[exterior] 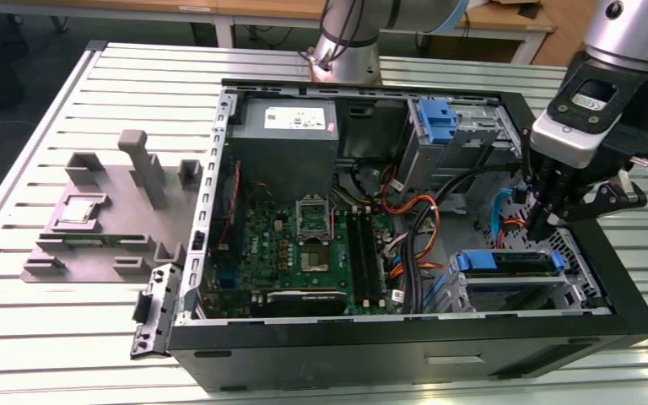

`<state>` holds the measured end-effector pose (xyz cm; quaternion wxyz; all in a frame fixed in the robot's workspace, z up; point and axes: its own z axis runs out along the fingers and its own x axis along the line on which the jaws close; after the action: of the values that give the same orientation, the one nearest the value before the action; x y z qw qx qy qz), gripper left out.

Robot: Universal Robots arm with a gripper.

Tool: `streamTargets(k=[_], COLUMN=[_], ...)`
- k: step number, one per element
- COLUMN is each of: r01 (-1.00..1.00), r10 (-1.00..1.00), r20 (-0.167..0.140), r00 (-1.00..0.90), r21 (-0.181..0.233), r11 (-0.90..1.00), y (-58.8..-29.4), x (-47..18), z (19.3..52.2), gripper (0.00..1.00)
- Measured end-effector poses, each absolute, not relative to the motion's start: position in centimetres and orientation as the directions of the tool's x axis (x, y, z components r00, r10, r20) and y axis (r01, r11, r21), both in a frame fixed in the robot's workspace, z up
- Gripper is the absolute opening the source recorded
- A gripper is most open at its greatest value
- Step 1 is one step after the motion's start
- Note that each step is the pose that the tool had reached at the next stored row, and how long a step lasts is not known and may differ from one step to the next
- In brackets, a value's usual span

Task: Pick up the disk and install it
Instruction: 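Insert the first disk wire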

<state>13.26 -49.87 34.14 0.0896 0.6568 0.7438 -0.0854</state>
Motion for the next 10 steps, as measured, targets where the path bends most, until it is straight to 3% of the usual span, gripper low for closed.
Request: streamTargets(k=[10], r01=[0.992], r10=[0.974], r20=[-0.198], r00=[-0.113], r21=[0.029], r11=[0.121], y=[-50.77], x=[13.09], z=[34.05], gripper=[0.16])
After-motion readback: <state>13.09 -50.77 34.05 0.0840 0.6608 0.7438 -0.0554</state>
